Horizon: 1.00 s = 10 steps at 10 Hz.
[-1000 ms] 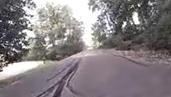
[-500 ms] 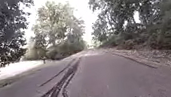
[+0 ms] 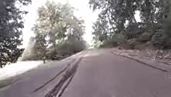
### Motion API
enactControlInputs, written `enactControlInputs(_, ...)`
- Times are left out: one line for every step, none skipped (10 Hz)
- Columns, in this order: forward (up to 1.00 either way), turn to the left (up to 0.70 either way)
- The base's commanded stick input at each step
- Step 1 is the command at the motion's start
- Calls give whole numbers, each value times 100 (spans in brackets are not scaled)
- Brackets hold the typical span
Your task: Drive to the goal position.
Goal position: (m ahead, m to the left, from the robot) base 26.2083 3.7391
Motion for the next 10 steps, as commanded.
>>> enactControlInputs(70, 0)
enactControlInputs(70, 0)
enactControlInputs(70, 0)
enactControlInputs(70, 0)
enactControlInputs(70, 0)
enactControlInputs(70, 0)
enactControlInputs(70, 0)
enactControlInputs(70, 0)
enactControlInputs(70, 0)
enactControlInputs(70, 0)
